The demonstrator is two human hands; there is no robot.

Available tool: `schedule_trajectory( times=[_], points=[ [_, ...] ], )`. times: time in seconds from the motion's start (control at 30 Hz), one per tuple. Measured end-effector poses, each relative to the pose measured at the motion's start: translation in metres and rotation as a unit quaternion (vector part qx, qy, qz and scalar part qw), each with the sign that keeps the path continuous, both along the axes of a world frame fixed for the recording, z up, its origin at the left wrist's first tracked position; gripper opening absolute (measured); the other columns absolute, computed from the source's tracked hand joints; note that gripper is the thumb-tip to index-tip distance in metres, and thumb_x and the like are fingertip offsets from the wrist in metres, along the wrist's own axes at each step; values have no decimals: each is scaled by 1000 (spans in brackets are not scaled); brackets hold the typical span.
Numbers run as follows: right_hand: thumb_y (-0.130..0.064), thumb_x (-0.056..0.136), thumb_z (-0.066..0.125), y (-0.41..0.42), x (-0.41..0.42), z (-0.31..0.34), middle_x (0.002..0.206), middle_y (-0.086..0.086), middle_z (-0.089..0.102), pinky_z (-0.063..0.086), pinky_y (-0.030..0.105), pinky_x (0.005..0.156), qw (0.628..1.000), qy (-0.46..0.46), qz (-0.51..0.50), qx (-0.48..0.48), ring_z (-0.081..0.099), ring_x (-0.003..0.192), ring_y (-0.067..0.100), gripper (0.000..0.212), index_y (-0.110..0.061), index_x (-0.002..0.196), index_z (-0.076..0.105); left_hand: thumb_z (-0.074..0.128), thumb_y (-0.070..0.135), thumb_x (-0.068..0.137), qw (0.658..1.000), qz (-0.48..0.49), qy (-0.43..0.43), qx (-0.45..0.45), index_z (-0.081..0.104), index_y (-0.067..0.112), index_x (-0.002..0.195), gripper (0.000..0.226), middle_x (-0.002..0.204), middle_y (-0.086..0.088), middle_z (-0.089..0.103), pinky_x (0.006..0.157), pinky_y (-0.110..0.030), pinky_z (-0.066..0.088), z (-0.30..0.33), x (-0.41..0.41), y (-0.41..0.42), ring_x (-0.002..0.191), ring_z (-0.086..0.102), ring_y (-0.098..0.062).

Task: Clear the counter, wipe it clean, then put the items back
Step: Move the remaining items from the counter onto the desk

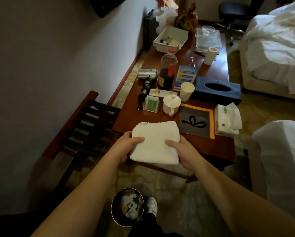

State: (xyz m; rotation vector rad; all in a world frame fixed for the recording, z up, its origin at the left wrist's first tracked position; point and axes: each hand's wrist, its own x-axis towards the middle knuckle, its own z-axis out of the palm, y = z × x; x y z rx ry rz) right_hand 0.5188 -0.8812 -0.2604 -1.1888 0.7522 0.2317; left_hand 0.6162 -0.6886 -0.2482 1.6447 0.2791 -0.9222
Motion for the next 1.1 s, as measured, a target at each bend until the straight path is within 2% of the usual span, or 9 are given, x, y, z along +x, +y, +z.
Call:
schedule_trajectory(
  times=[0.17,0.27,0.43,0.57,0.9,1.1],
  points=[
    [-27,81,73,-6,45,-31,126,0,57,51,51,93,996,52,-12,-66,59,108,24,64,-22,137,40,71,21,85,998,11,-24,54,40,19,140,63,120,-4,58,84,-48,56,-32,44,-17,100,61,-27],
    [-28,84,71,-7,65,-43,127,2,55,51,44,92,989,81,-7,-122,56,106,21,63,-18,138,38,70,23,85,994,13,-47,96,39,23,141,64,129,-5,54,89,-50,54,-47,62,-26,106,58,-28],
    [-27,87,68,-9,92,-58,133,5,51,48,44,95,981,107,-19,-160,53,115,26,65,-16,141,33,66,22,90,987,-5,-84,135,35,22,144,63,140,-5,47,96,-46,46,-63,87,-41,122,50,-30],
    [-28,88,66,-11,110,-64,136,7,49,47,43,94,972,125,-20,-196,51,119,28,67,-16,144,29,65,23,91,982,-16,-109,152,33,20,145,63,143,-7,45,98,-45,45,-73,102,-48,126,48,-31],
    [-34,89,63,-4,122,-81,129,8,52,45,33,78,941,165,-4,-295,54,112,27,60,-13,137,35,62,26,93,956,-52,-185,223,37,15,143,56,138,-8,49,97,-44,45,-89,109,-58,124,49,-30],
    [-39,91,59,-7,125,-75,129,10,49,44,34,74,920,192,64,-335,53,112,29,59,-10,135,33,61,32,93,938,-84,-197,273,40,12,139,54,135,-8,50,96,-41,45,-83,108,-59,123,49,-29]
  ],
)
